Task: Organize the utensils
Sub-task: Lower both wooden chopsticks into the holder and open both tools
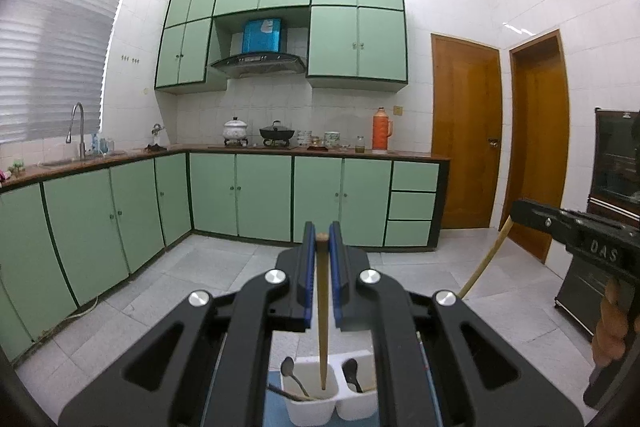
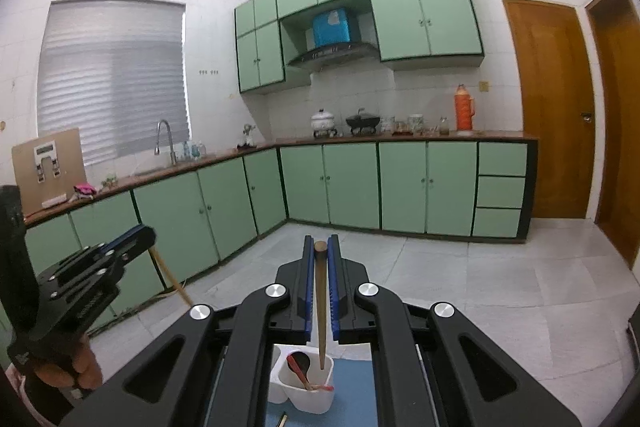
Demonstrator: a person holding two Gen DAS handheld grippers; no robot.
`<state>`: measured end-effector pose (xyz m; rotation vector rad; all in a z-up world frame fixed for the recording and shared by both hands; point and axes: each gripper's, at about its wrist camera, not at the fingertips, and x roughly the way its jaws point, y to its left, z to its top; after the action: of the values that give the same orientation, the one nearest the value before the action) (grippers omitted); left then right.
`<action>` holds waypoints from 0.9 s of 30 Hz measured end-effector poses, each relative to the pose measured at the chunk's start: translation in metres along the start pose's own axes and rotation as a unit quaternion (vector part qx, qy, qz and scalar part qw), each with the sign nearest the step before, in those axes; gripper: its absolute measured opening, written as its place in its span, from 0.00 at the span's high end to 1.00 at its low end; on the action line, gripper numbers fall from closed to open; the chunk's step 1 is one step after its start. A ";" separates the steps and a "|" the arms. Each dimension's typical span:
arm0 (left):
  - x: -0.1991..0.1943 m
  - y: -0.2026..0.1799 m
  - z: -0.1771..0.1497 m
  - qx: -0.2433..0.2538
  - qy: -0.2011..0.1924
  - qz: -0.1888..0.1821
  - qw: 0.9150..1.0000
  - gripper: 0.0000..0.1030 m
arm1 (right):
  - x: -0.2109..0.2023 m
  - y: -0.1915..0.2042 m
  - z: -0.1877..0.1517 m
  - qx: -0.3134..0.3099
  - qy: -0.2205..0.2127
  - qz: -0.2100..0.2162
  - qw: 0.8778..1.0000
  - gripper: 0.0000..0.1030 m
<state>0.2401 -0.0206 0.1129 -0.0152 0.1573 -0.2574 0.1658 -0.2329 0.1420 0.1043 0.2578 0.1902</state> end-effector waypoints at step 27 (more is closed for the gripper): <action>0.063 0.029 -0.074 -0.011 0.123 0.001 0.992 0.79 | 0.085 -0.013 -0.069 0.037 0.114 0.043 0.992 0.88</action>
<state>0.2965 -0.0081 0.0295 -0.0055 0.4045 -0.2556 0.2306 -0.2230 0.0537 0.1683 0.4885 0.2795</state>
